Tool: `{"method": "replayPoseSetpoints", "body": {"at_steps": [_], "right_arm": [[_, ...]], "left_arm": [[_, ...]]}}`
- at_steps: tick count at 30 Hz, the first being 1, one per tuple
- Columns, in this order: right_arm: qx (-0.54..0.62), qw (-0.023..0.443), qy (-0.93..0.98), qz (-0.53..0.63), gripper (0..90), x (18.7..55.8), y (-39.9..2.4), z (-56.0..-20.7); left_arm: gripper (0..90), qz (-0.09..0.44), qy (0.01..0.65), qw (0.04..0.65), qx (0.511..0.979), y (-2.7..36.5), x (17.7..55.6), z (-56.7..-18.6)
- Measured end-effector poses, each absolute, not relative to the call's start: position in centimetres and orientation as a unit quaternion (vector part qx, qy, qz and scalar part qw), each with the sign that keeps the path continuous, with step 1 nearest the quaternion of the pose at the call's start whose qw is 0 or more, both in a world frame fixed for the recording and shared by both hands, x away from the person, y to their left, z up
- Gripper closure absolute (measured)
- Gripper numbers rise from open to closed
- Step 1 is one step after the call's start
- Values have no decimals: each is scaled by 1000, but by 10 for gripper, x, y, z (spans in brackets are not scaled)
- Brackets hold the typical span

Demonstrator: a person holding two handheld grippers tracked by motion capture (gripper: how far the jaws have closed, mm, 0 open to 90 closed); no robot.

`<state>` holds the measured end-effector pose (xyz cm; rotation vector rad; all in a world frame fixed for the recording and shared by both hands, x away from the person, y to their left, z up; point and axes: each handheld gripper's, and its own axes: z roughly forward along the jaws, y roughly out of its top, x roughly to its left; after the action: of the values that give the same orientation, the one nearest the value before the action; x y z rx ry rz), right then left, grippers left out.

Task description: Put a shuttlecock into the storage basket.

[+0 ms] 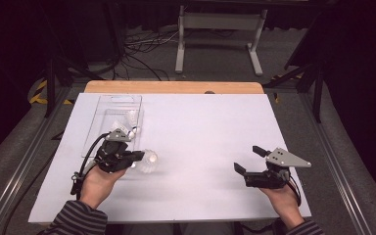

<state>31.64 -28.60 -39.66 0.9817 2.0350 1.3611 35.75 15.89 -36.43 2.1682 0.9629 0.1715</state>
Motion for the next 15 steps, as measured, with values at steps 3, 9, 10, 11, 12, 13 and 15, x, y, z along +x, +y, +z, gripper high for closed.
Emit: {"method": "replayPoseSetpoints", "body": {"at_steps": [3,9,10,11,12,13,15], "right_arm": [[364,257,741,503,102,314,-290,-399],[377,258,734,503,101,311,-296,-408],[378,258,734,502,101,310,-298,-410],[380,259,733,502,102,310,-299,-412],[381,259,733,500,102,310,-300,-413],[383,261,734,497,102,310,-301,-415],[389,262,731,495,102,310,-303,-419]], "left_arm": [[898,71,374,370,847,160,358,-364],[899,71,379,372,844,163,358,-364],[898,68,379,372,845,164,358,-364],[898,68,379,374,844,165,358,-364],[898,69,381,374,843,165,358,-364],[899,69,382,374,842,166,358,-364],[899,69,384,375,841,167,357,-364]]}}
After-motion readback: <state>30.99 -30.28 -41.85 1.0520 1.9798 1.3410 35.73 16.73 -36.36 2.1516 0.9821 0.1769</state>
